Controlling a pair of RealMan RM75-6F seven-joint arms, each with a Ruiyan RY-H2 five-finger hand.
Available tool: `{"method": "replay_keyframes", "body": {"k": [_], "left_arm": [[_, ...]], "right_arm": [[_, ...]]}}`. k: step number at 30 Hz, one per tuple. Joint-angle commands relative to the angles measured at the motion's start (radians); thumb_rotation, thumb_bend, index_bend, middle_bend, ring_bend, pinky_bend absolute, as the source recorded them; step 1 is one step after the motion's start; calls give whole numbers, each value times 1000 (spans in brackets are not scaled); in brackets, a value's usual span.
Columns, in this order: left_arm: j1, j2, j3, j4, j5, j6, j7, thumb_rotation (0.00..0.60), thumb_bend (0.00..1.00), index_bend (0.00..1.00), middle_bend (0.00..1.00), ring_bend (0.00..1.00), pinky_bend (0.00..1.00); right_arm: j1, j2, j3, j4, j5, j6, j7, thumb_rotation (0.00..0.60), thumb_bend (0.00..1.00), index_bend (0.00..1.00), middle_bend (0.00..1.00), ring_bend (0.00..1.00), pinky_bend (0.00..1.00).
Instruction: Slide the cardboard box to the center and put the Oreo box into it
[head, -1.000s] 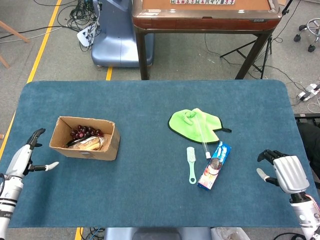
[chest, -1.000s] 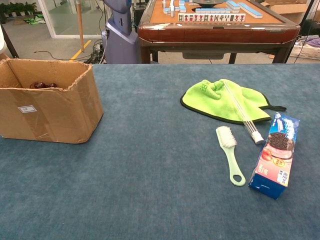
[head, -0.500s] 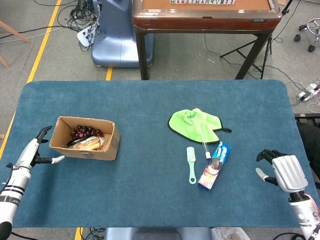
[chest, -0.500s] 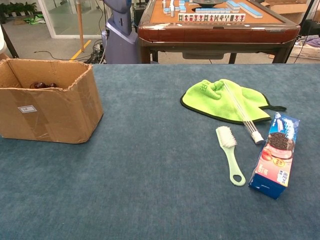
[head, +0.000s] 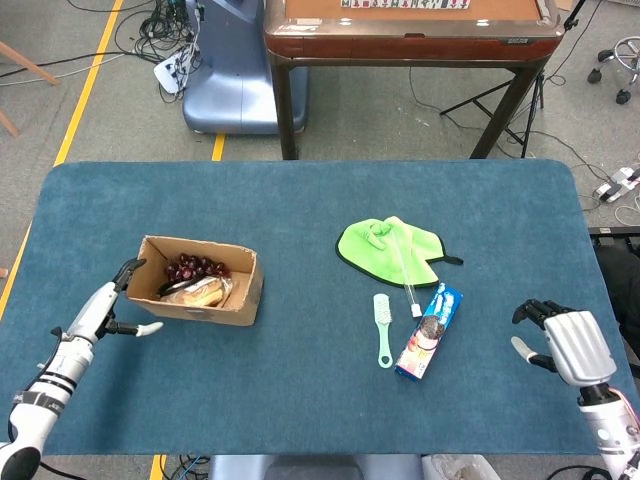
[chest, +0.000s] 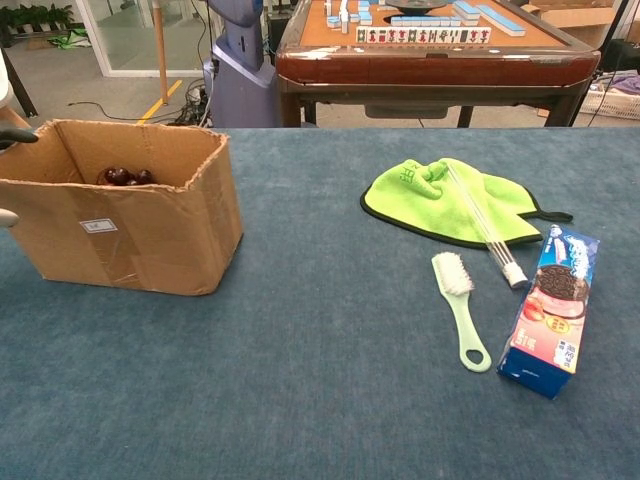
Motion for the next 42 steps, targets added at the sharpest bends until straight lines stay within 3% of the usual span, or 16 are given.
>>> {"method": "replay_keyframes", "body": {"k": [1,17,28,42], "left_arm": [[-5,8,10,-37,2,7,35,600,19,0,0,0,140],[-24,57,47,-222,13,30,177,600,20,0,0,0,140],[-91,28,33,-230,-29,-38,180,600,20,0,0,0,140],[-138,8,29,-273,-6,-74,154,600,20,0,0,0,140]], "right_arm": [[-1,1,0,0,0,2,1,600,226,519,491,514,732],[-3,4,-7,-8,-20,11,-3,600,226,519,491,514,732],[-3,5,-8,-12,-17,7,-8,600,227,519,491,514,732],[-8,15,-6,-21,-11,13,-7,600,226,519,491,514,732]]}}
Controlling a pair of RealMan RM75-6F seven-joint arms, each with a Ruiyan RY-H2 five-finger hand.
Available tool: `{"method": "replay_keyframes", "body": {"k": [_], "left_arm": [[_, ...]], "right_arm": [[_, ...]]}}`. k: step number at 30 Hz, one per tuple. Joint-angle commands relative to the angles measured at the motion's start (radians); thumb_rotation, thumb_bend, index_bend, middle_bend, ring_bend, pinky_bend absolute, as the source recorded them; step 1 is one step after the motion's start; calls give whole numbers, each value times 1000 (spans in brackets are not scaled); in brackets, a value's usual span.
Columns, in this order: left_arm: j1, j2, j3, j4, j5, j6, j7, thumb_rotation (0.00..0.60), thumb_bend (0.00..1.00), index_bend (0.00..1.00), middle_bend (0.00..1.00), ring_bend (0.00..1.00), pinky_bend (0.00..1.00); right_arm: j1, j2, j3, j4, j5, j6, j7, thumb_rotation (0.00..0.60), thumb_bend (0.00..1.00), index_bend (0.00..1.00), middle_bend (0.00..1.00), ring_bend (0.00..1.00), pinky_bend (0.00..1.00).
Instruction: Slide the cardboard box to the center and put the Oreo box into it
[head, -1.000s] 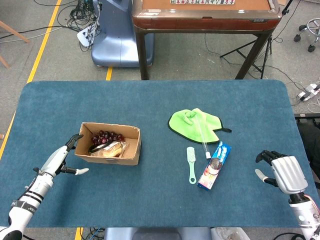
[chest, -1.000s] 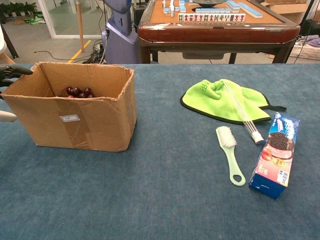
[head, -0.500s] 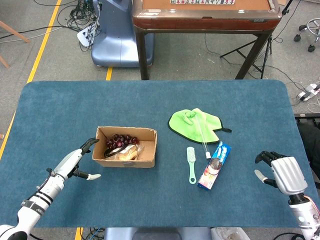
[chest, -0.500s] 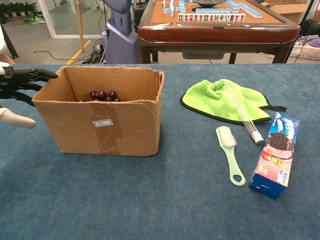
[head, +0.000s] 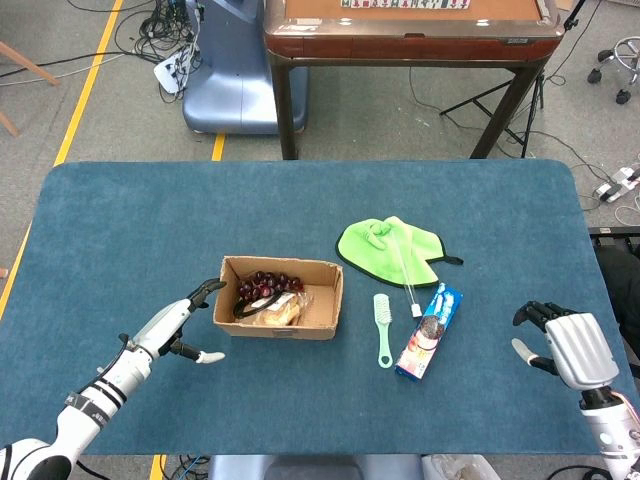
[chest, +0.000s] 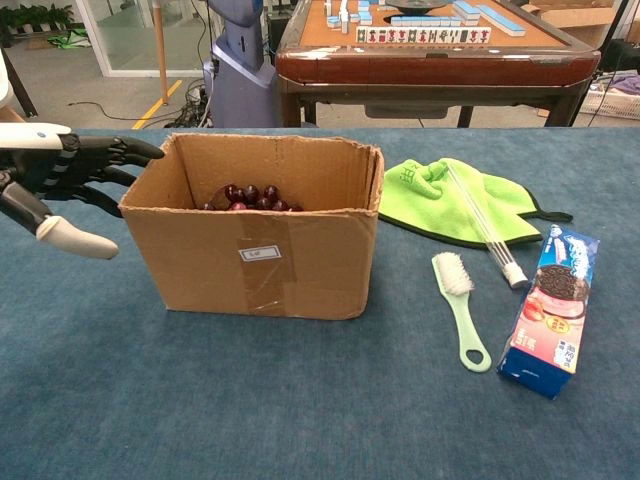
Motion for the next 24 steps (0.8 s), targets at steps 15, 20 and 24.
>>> {"method": "replay_keyframes", "body": {"k": [15,20,24], "left_arm": [[-66,-23,12,-16,3,-54,25,600,20,0,0,12,140],[-95,-40,17,-26,-19,-66,66,600,20,0,0,12,140],[-108,-48,23,-40,-29,-63,97,600,20,0,0,11,140]], "right_arm": [[-6,72,-7,-91,89,-78,-71,600,226,519,509,522,732],[-7,90,-2,-113,114,-92,-81,600,226,519,509,522,732],[-7,94,-2,-117,116,-95,-80,600,226,519,509,522,732]]}}
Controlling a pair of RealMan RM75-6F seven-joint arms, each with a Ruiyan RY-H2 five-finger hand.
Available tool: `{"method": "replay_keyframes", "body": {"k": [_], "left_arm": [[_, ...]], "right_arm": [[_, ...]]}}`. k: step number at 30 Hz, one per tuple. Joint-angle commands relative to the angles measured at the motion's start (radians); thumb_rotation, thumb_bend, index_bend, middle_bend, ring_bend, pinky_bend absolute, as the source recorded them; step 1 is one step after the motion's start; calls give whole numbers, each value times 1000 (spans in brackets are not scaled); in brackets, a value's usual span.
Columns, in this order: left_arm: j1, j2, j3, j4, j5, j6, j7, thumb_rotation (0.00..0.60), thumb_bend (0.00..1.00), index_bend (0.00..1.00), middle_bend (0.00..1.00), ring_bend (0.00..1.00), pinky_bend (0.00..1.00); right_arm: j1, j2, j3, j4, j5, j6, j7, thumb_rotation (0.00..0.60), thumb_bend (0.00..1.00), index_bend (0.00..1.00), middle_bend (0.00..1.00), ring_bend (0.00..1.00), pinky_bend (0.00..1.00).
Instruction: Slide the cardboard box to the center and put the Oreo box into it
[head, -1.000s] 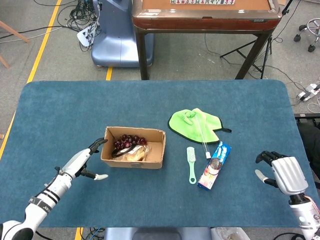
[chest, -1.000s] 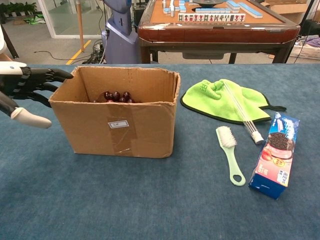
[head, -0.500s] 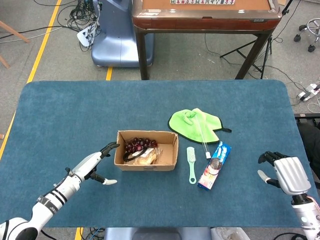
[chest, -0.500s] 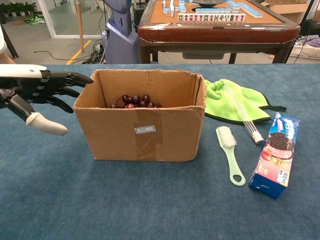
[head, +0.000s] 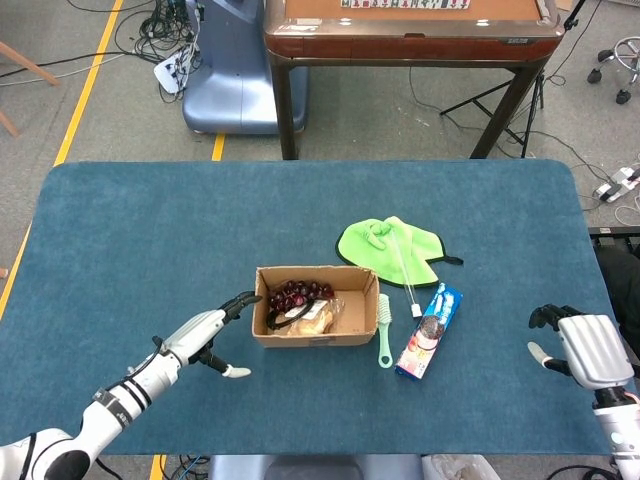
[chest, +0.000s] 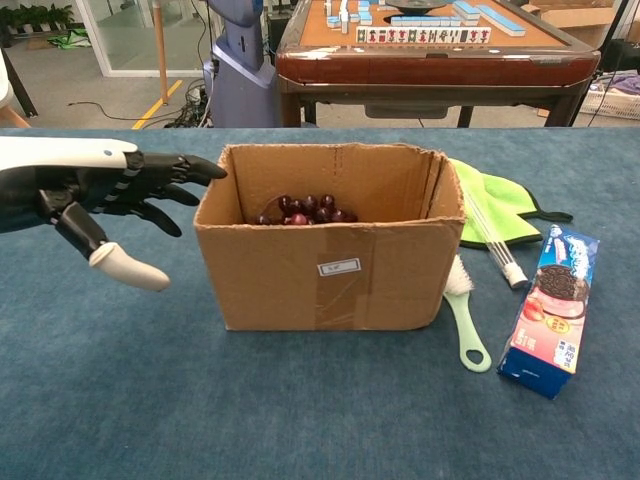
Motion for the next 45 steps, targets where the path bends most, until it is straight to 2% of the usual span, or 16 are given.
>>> {"method": "replay_keyframes", "body": {"k": [1,6,10,17,23,26,29,32,35,37,39,41,45], "left_arm": [[-8,-7,6,-8,-8,5,20,600,20,0,0,11,140],[3,2,17,-13,-20,39,39,600,20,0,0,9,140],[54,-2,44,-4,15,161,118,600,20,0,0,5,139],[180,6,123,12,115,394,277,600,20,0,0,5,137],[288,31,194,48,226,541,334,600,20,0,0,5,137],[341,43,227,84,275,602,328,600,19,0,0,5,137],[391,54,256,122,302,648,305,600,18,0,0,5,137],[432,59,274,159,318,684,285,600,18,0,0,5,137],[464,59,281,192,330,713,257,600,17,0,0,5,137],[479,57,281,210,335,725,234,600,17,0,0,5,137],[487,61,279,221,334,725,227,600,16,0,0,5,137],[491,64,274,224,338,729,229,600,16,0,0,5,137],[505,66,268,224,344,736,239,600,16,0,0,5,137]], "right_arm": [[0,1,0,-1,1,-1,0,600,226,519,509,522,732],[0,2,2,-1,2,-3,2,600,226,519,509,522,732],[2,-3,3,2,5,-10,-2,600,226,519,509,522,732],[8,-37,9,22,-3,-8,-23,600,226,519,509,522,732],[13,-81,16,53,-28,13,-35,600,215,519,509,522,732],[17,-105,18,77,-49,27,-32,600,171,492,509,522,732],[26,-126,24,105,-60,31,-31,600,93,403,509,522,732],[43,-149,32,141,-70,26,-41,600,29,378,482,511,725],[68,-157,35,163,-76,-7,-45,600,1,377,403,430,627],[87,-155,36,169,-77,-34,-51,600,0,377,337,326,465],[110,-155,39,178,-82,-63,-63,600,0,377,299,267,373],[132,-160,40,189,-90,-88,-62,600,0,374,272,233,326],[199,-173,36,231,-117,-167,-26,600,0,345,262,222,313]]}}
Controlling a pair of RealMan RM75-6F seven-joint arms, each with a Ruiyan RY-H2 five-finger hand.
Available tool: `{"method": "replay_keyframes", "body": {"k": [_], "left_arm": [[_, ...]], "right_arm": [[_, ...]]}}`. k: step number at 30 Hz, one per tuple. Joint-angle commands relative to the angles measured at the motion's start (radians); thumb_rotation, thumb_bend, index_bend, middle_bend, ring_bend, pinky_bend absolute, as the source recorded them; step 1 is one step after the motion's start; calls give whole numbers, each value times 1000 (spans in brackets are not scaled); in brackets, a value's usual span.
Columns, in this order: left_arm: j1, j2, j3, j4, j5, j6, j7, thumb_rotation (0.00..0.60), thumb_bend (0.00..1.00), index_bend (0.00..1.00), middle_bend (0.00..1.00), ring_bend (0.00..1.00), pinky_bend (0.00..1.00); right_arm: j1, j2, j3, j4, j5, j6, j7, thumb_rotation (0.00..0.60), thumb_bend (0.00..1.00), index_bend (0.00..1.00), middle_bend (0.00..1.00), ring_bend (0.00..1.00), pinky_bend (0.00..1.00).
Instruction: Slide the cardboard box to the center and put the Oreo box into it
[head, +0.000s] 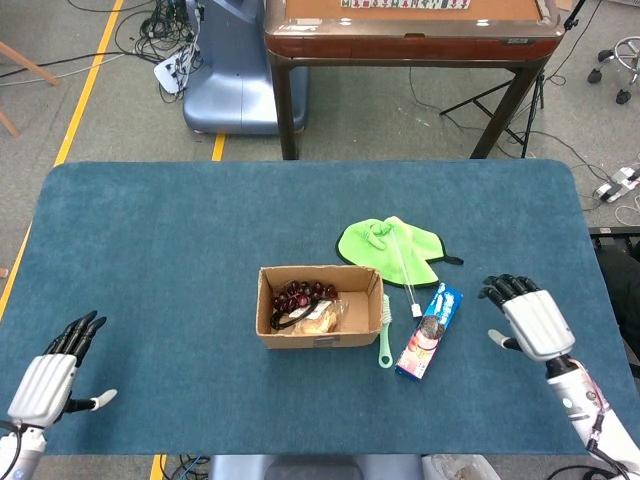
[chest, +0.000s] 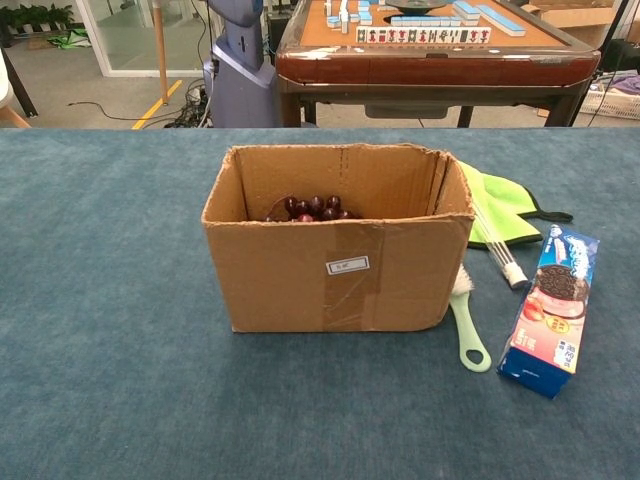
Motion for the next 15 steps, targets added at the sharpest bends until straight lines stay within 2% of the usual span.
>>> {"method": "replay_keyframes", "body": {"k": [1,8,15], "left_arm": [[8,2,-2,1,6,5,5,600,17,0,0,5,137],[43,9,-8,7,10,33,9,600,16,0,0,5,137],[68,22,-27,-2,-15,44,11,600,16,0,0,5,137]], "right_arm": [[56,-15,-3,42,-24,-66,28,600,0,338,262,222,313],[150,-65,-26,126,-63,-179,36,600,0,327,262,222,313],[200,-106,-50,171,-65,-249,53,600,0,327,262,222,313]]}}
